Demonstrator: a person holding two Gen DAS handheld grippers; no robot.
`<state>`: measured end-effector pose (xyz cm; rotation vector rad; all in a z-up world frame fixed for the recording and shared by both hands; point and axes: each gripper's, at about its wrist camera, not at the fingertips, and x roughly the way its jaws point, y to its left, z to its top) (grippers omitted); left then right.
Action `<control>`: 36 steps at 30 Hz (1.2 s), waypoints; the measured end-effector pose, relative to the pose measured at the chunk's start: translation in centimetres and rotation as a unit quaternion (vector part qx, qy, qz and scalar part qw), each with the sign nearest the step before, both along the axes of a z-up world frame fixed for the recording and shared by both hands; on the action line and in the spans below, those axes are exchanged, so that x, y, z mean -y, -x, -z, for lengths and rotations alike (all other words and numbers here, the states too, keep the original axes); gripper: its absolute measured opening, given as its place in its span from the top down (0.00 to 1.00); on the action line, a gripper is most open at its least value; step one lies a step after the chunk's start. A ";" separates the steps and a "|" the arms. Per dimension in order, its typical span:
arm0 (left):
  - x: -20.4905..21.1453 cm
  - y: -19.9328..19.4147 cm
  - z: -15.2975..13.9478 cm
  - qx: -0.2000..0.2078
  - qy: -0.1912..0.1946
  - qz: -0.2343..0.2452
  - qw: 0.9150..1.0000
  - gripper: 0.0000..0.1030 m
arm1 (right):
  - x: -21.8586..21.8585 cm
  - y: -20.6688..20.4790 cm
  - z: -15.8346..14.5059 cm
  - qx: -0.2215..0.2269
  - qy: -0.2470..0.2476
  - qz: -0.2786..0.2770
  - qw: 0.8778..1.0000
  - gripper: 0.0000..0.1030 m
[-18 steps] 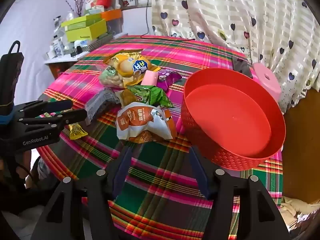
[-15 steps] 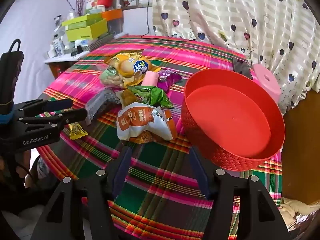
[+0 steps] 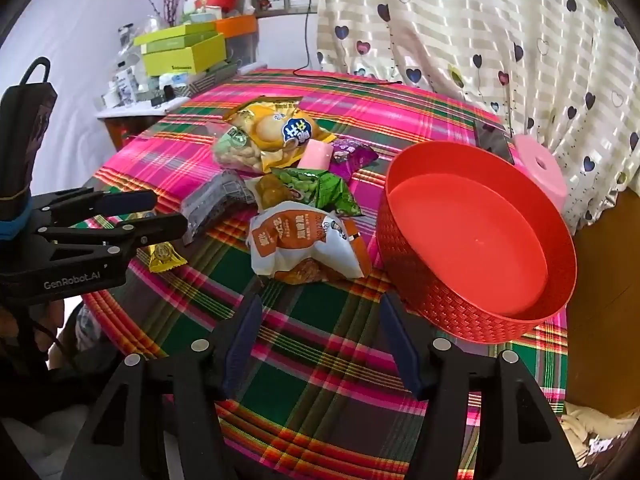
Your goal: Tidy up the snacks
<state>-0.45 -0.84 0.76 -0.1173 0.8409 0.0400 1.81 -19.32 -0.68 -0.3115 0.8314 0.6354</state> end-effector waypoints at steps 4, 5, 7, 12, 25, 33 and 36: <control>0.1 0.0 -0.1 0.004 -0.004 0.002 1.000 0.45 | 0.1 0.0 -0.1 -0.001 0.000 -0.001 1.000 0.41; 0.1 0.0 -0.1 0.003 -0.005 0.002 1.000 0.45 | 0.1 0.0 -0.1 -0.001 -0.001 -0.002 1.000 0.41; 0.1 0.0 -0.1 0.004 -0.003 0.002 1.000 0.45 | 0.0 0.0 0.0 0.000 0.000 0.000 1.000 0.41; -0.1 0.0 -0.1 0.005 0.004 0.002 1.000 0.45 | 0.0 0.0 -0.1 0.000 0.000 0.000 1.000 0.41; -0.4 0.1 0.0 0.005 0.015 -0.004 1.000 0.45 | 0.0 -0.1 -0.1 0.000 0.000 -0.002 1.000 0.41; -0.5 0.0 0.2 0.004 0.009 -0.011 1.000 0.45 | 0.0 -0.1 -0.1 0.000 0.000 -0.001 1.000 0.41; -0.5 -0.1 0.2 0.002 0.010 -0.012 1.000 0.45 | 0.0 -0.1 -0.1 0.000 0.000 -0.002 1.000 0.41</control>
